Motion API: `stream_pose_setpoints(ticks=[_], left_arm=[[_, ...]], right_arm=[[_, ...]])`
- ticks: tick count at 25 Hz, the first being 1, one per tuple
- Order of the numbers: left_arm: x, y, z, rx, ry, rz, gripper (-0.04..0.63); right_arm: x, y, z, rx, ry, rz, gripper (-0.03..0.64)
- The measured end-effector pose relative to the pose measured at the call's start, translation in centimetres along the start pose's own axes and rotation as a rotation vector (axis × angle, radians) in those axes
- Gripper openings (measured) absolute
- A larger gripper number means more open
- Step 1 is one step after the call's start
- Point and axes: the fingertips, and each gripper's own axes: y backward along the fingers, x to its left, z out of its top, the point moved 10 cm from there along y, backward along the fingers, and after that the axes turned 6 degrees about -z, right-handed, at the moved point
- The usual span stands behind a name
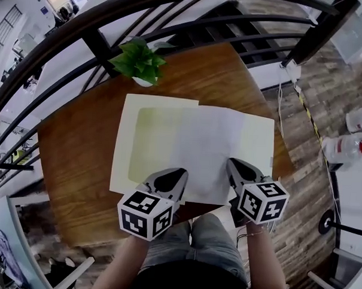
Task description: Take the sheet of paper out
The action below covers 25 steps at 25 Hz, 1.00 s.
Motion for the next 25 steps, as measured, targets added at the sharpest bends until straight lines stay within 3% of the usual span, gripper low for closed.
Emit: stream_pose_setpoints(ticks=[25], left_arm=[[-4.9,-1.1,1.3,-0.062,-0.074,-0.005,0.028]], right_arm=[[-3.8,6.3,1.5,-0.136,-0.032,-0.003,0.026]])
